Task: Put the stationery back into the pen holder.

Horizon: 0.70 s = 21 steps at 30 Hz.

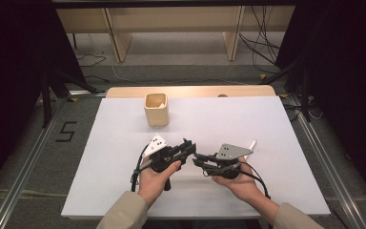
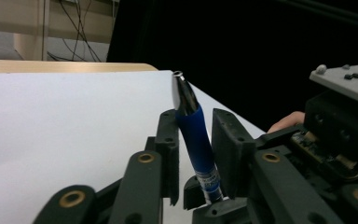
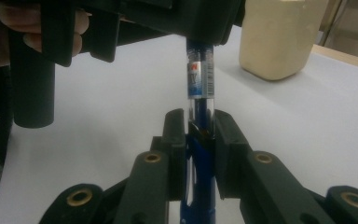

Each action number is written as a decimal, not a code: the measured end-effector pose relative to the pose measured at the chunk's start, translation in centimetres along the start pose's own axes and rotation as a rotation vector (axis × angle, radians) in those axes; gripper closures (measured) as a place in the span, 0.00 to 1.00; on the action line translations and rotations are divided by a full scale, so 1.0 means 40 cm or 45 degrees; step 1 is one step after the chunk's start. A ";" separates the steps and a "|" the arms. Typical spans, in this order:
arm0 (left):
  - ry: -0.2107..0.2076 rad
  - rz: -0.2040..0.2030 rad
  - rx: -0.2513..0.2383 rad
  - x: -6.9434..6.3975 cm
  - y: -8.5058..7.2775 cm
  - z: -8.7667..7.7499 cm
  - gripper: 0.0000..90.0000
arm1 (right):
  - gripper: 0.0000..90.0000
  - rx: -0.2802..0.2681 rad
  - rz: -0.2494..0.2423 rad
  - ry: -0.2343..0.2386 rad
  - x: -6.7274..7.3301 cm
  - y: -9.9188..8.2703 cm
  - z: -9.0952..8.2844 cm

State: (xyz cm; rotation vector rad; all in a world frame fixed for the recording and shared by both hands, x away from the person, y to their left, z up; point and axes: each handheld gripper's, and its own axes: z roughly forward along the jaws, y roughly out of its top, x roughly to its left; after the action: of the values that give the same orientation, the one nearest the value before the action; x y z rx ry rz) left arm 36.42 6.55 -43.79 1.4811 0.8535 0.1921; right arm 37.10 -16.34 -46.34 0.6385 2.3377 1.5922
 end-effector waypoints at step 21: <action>0.257 0.303 -0.041 0.056 0.109 -0.033 0.88 | 0.40 0.089 -0.015 -0.137 -0.021 0.001 -0.033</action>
State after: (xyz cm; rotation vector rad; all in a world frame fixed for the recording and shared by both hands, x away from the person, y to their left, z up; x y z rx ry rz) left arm 38.86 9.51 -40.48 1.5494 0.8284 0.5370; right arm 37.27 -17.82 -45.87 0.7061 2.3224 1.4392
